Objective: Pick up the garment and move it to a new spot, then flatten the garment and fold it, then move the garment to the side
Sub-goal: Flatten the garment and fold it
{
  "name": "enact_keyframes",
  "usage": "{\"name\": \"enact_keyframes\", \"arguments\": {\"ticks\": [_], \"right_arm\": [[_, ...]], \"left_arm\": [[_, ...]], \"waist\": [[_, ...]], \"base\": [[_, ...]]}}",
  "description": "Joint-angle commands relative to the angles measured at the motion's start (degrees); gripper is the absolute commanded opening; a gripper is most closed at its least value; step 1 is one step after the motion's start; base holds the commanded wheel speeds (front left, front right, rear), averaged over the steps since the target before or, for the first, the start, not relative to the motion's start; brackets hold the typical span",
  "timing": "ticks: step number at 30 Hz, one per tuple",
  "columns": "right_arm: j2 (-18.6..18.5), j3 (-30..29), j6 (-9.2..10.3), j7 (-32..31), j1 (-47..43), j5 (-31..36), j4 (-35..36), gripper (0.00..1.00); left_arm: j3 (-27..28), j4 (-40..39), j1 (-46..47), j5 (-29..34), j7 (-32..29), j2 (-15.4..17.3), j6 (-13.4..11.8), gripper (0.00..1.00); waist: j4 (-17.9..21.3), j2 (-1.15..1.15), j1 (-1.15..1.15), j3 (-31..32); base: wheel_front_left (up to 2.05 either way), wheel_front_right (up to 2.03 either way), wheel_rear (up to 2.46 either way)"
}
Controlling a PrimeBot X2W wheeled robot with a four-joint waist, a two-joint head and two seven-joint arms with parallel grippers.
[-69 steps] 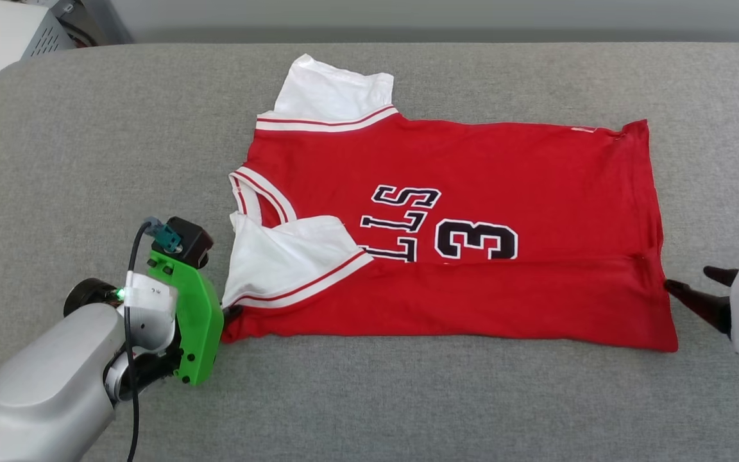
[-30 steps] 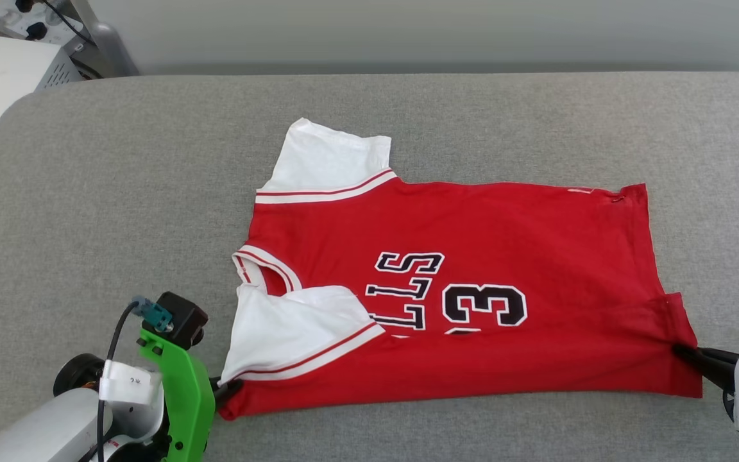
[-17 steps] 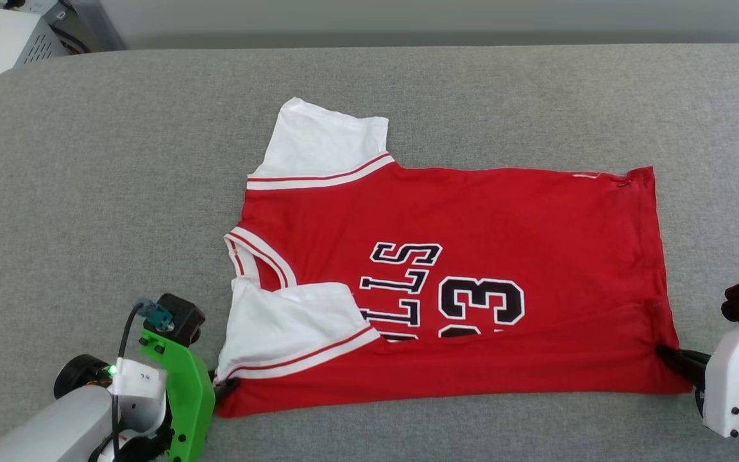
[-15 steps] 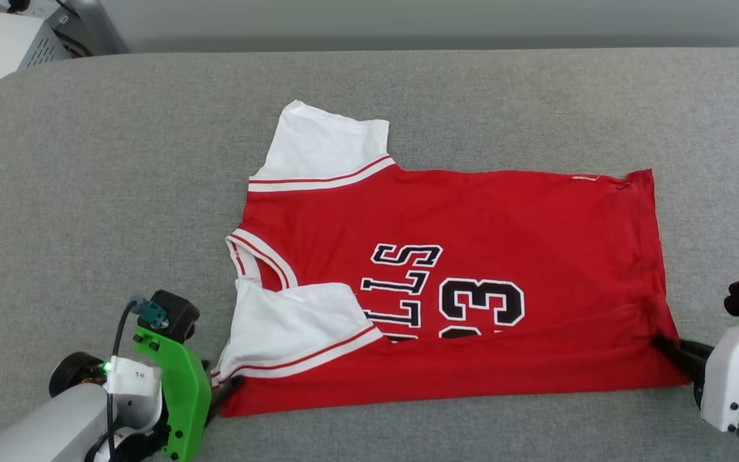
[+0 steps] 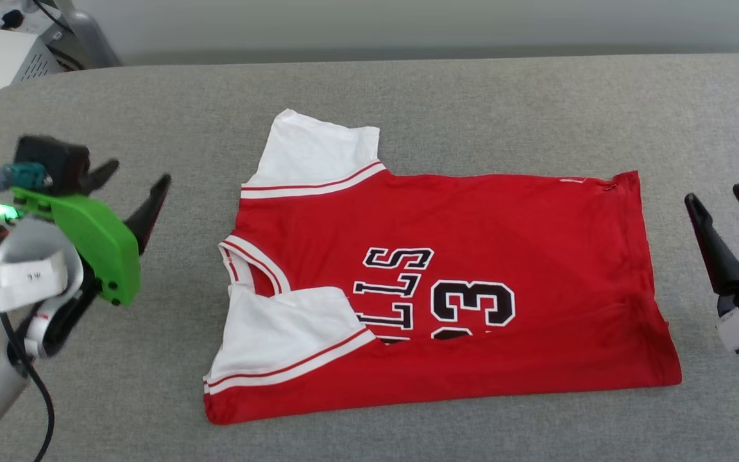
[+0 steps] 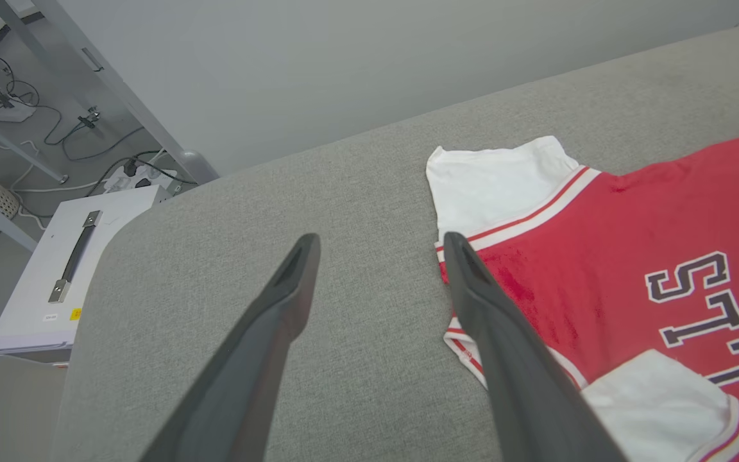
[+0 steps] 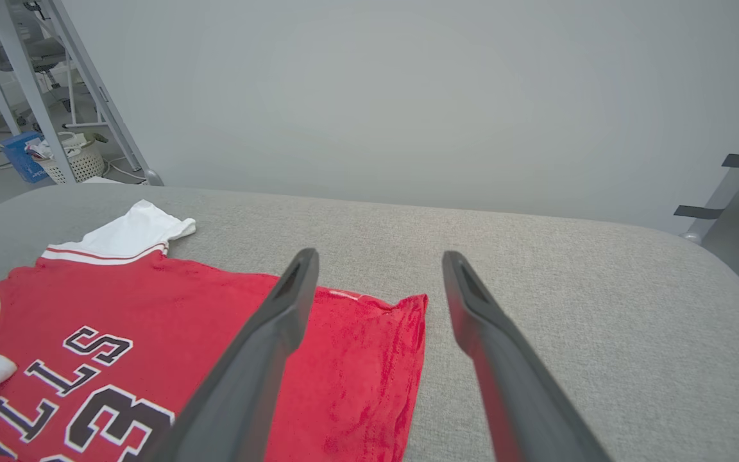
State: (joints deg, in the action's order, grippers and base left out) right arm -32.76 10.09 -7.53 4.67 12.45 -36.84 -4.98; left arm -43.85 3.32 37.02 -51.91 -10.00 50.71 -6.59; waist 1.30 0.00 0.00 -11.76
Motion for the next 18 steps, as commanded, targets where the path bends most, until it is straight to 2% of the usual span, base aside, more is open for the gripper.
{"name": "enact_keyframes", "arguments": {"ticks": [1, 6, 10, 15, 18], "right_arm": [[1.70, -1.18, 0.04, 1.52, 0.68, 1.82, 1.00, 1.00], [7.77, -4.83, 0.04, 4.84, 0.55, 8.64, 5.41, 1.00], [10.42, -5.42, 0.04, 5.31, 0.67, 11.09, 8.70, 1.00], [11.53, -4.72, 0.04, 4.84, 1.80, 12.05, 11.52, 1.00], [11.41, -3.66, 0.04, 4.42, 2.86, 11.78, 12.51, 1.00]], "left_arm": [[0.68, 0.50, 2.47, 0.74, 0.69, -0.84, -0.31, 1.00], [2.17, 4.46, 12.85, 4.10, 1.37, -3.74, 1.07, 1.00], [1.81, 9.69, 21.83, 5.60, -1.14, -6.76, 3.96, 1.00], [0.09, 17.68, 31.49, 2.85, -12.33, -9.98, 9.06, 1.00], [-1.27, 21.86, 36.41, 1.25, -19.90, -11.26, 11.08, 1.00]], "waist": [[1.33, 0.00, 0.00, -1.94], [3.60, 0.00, 0.00, -6.92], [5.49, 0.00, 0.00, -11.26], [8.02, 0.00, 0.00, -16.51], [9.22, 0.00, 0.00, -19.17]], "base": [[0.00, 0.00, 0.00], [0.00, 0.00, 0.00], [0.00, 0.00, 0.00], [0.00, 0.00, 0.00], [0.00, 0.00, 0.00]]}}
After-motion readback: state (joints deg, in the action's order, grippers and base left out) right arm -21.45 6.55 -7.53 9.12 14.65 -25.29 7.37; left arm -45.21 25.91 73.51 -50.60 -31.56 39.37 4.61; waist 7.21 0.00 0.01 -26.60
